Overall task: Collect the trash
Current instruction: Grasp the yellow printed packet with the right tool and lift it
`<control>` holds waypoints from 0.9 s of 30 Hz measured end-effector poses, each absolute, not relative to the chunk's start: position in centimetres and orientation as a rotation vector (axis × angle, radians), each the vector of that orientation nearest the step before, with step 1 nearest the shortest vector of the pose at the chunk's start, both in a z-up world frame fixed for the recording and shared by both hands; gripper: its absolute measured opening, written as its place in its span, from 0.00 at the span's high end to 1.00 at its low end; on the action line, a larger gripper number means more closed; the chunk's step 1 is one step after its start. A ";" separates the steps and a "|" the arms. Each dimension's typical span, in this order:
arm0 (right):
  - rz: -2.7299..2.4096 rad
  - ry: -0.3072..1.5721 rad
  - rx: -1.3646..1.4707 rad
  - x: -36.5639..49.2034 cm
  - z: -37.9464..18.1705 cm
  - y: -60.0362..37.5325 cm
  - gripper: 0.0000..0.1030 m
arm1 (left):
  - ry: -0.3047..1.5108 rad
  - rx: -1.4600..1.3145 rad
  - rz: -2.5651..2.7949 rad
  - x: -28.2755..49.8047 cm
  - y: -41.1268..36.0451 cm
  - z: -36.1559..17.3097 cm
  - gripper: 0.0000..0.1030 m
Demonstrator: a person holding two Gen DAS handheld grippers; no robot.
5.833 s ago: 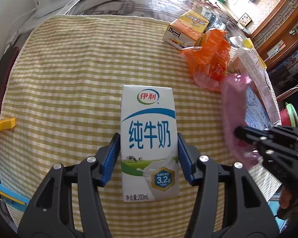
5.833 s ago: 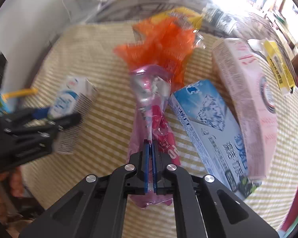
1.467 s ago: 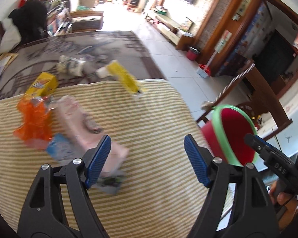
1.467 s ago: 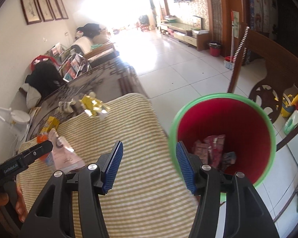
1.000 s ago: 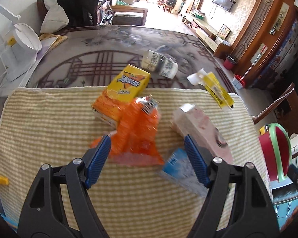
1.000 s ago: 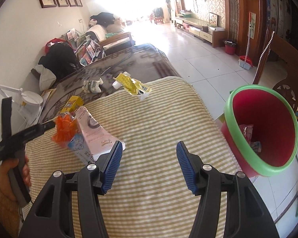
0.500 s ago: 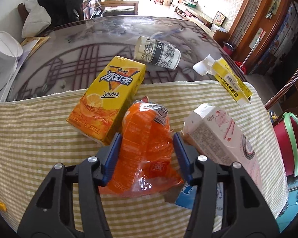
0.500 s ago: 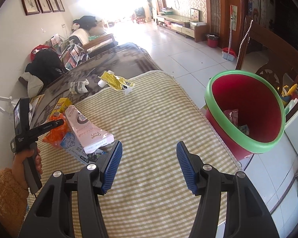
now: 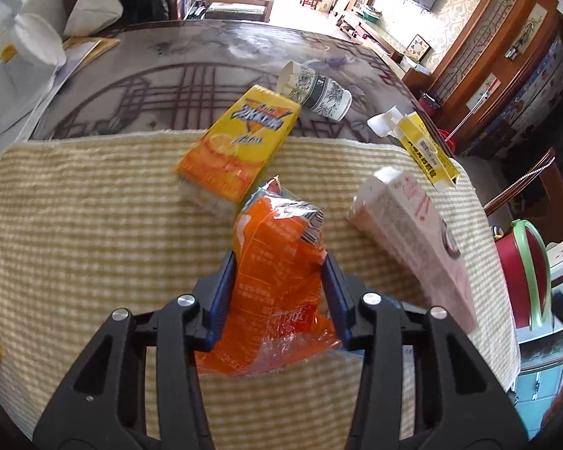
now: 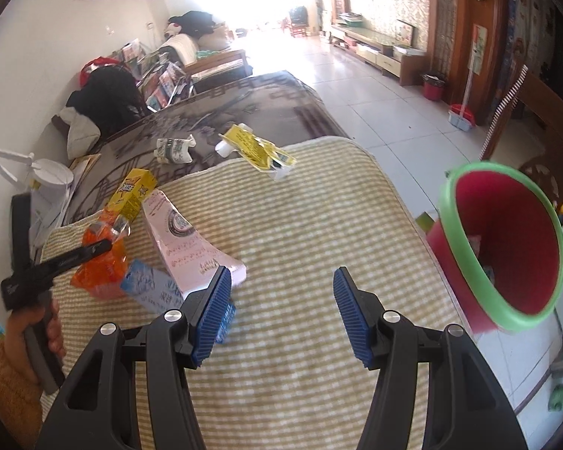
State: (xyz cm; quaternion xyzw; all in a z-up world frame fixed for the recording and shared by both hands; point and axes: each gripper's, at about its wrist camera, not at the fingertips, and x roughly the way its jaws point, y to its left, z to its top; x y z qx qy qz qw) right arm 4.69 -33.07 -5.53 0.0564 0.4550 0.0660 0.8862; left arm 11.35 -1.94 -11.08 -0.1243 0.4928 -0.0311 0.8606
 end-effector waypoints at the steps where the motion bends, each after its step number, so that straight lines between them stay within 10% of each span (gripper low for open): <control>1: 0.152 0.941 0.091 5.6 -5.5 -32.5 0.46 | 1.037 -0.272 -0.058 10.6 -1.6 -11.1 0.58; 23: 0.264 1.108 -0.318 29.5 -14.5 -24.0 0.46 | 1.086 -0.397 0.071 4.5 2.4 -12.2 0.51; 27: 0.242 1.160 -0.315 30.8 -15.8 -24.3 0.61 | 1.083 -0.405 0.080 4.3 2.7 -12.2 0.48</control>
